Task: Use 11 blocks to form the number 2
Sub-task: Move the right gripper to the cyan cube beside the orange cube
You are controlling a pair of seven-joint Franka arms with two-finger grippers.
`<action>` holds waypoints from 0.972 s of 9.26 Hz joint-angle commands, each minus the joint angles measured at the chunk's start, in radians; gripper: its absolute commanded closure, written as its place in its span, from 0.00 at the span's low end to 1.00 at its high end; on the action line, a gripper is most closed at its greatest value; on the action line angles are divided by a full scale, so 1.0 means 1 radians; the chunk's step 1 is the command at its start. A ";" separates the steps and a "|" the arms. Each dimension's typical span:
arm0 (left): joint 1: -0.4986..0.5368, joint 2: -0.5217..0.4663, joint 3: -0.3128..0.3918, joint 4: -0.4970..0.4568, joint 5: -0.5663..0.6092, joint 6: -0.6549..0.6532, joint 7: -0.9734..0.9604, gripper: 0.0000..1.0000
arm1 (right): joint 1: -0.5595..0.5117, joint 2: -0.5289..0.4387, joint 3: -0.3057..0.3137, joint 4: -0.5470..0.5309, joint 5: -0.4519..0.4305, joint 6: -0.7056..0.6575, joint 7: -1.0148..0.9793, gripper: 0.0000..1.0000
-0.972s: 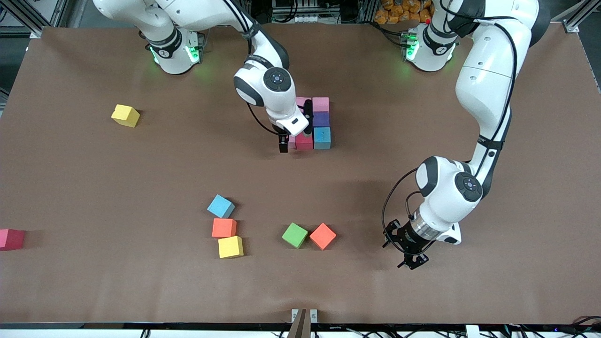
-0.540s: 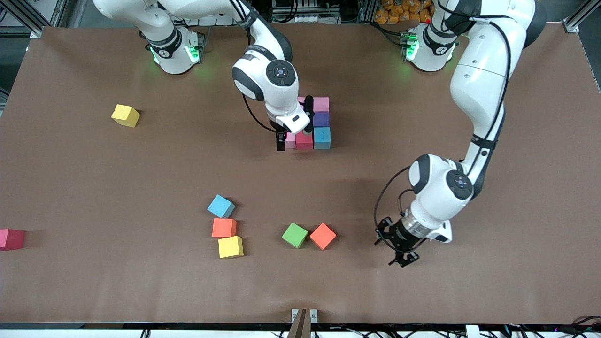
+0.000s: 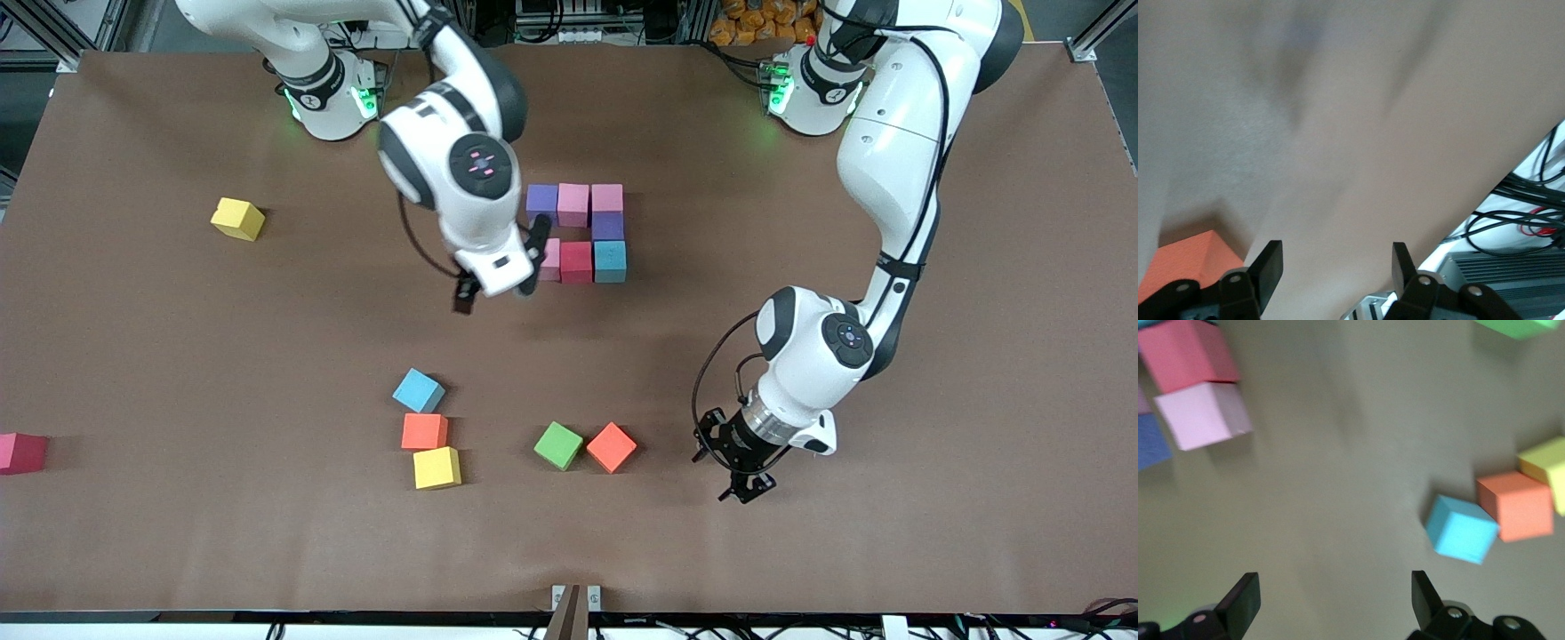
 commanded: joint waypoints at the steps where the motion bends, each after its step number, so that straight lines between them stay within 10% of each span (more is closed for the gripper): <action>1: -0.025 0.015 0.038 0.004 -0.017 0.026 -0.003 0.26 | -0.005 0.023 -0.063 0.041 0.018 -0.006 -0.011 0.00; 6: -0.232 0.069 0.211 0.054 -0.020 0.052 -0.009 0.26 | -0.020 0.095 -0.180 0.040 0.068 0.107 0.004 0.00; 9: -0.228 0.041 0.268 0.051 0.047 0.002 0.017 0.26 | -0.038 0.183 -0.238 0.043 0.294 0.167 0.094 0.00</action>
